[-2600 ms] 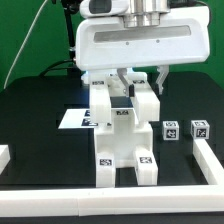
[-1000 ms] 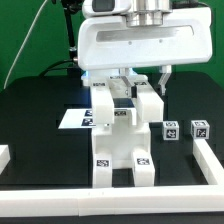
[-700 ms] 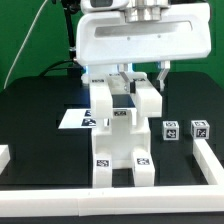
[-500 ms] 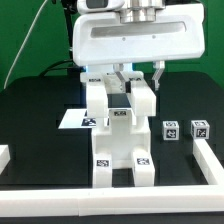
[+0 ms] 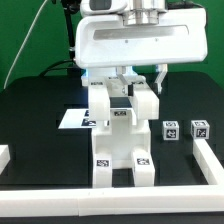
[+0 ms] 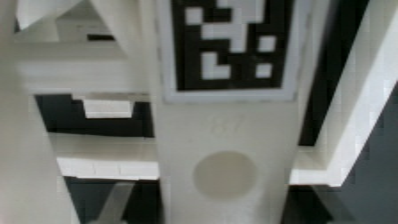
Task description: Assemble chair
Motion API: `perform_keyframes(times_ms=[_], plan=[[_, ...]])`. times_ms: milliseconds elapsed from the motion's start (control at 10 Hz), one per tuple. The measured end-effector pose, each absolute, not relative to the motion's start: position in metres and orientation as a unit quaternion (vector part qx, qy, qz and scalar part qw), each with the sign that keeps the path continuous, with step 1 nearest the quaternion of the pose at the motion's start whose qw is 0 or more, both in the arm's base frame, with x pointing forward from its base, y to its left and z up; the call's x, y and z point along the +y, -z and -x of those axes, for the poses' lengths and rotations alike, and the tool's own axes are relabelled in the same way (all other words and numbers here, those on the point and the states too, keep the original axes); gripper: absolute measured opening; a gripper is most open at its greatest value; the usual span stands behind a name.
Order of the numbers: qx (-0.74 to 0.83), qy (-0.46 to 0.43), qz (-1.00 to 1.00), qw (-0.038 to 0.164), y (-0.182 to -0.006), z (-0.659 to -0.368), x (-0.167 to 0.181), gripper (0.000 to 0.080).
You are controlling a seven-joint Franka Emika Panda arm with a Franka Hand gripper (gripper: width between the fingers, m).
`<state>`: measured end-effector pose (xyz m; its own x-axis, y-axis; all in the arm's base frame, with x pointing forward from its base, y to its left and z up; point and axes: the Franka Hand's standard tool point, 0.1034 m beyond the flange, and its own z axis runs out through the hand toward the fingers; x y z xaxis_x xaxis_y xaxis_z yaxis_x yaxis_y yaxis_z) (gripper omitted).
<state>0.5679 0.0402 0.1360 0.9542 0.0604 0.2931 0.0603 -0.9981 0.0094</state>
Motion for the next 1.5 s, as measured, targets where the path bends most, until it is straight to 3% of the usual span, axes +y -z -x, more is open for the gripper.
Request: perform_keyframes(times_ms=[600, 1100, 1500], plan=[[0.020, -0.089, -0.996, -0.012, -0.139, -0.567, 0.050, 0.0284], [0.046, -0.150, -0.988, 0.008, -0.131, -0.566, 0.030, 0.0285], [0.050, -0.165, -0.985, 0.012, -0.128, -0.573, 0.032, 0.0285]])
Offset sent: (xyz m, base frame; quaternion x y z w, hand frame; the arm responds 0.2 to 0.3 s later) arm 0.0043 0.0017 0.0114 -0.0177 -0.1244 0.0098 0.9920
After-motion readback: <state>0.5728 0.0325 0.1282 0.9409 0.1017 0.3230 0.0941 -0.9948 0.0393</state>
